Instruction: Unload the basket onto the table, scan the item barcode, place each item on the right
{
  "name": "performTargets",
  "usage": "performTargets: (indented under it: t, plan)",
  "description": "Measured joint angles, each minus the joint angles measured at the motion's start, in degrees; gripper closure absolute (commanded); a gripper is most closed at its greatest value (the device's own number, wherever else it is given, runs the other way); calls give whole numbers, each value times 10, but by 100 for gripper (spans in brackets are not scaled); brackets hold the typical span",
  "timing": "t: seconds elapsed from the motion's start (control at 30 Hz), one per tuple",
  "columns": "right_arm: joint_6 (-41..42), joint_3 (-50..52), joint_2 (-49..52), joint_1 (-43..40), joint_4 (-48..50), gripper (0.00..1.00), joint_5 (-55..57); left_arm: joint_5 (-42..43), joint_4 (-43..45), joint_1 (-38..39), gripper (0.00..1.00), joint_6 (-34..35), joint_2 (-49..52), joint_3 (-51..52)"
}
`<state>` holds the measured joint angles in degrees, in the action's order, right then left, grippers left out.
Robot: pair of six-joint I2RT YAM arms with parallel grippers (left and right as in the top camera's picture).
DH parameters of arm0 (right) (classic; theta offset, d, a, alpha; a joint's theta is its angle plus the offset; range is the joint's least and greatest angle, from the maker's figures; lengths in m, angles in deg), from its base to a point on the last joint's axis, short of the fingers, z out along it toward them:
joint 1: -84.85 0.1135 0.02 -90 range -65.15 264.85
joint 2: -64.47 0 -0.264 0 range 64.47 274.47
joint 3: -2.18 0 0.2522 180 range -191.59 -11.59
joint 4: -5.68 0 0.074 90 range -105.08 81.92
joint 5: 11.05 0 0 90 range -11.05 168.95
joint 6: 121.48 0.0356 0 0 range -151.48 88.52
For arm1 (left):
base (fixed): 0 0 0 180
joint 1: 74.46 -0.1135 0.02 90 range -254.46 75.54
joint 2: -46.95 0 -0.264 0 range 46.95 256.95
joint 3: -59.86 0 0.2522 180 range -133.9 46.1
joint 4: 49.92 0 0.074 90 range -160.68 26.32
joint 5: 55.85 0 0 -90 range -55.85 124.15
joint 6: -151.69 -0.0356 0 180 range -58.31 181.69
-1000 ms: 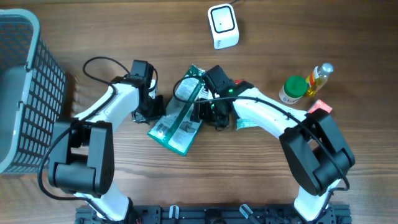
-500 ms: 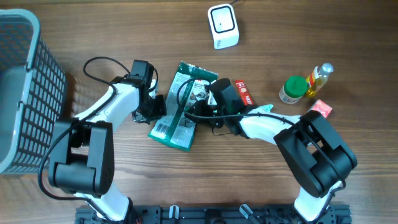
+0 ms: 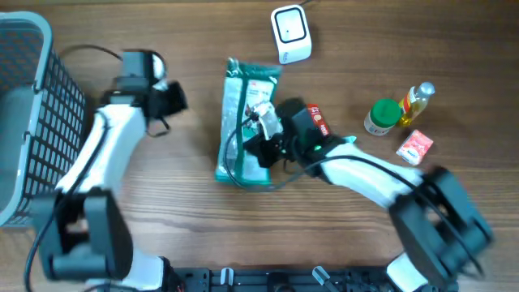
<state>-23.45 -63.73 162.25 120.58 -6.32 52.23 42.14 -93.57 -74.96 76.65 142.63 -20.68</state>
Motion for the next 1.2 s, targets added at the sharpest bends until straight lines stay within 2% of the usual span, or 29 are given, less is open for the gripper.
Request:
performTargets:
  t: [0.07,0.1,0.13,0.27,0.33,0.4,0.47,0.63,0.77,0.83,0.97,1.1,1.2]
  plan:
    - [-117,-62,-79,-9,-82,96,16,-2,18,-37,44,3,-30,-11]
    - [-163,-112,-99,-11,-158,96,24,-3,15,-48,11,5,-31,-11]
    - [-243,-199,-118,-17,-271,96,40,-4,5,-61,0,6,-27,-10]
    - [-398,-398,-123,-25,-419,96,113,-6,2,-68,0,8,-27,-10]
    - [-481,-470,-117,-25,-419,96,188,-6,2,-68,0,8,-27,-10]
    - [-540,-480,-86,-27,-398,96,238,-6,2,-68,0,8,-27,-10]
    - [-590,-479,-21,-35,-341,96,287,-6,3,-68,0,8,-27,-10]
    - [-703,-472,173,-63,-48,96,437,-6,4,-68,0,8,-26,-10]
    - [-813,-471,271,-65,90,96,499,-6,2,-68,0,8,-26,-10]
    - [-833,-471,296,-69,122,96,507,-6,2,-68,0,8,-26,-10]
    - [-845,-471,311,-76,123,96,512,-6,2,-68,0,8,-26,-10]
    - [-820,-472,334,-76,30,96,512,-6,1,-68,0,8,-26,-10]
    - [-777,-472,334,-76,11,96,512,-6,2,-68,0,8,-26,-10]
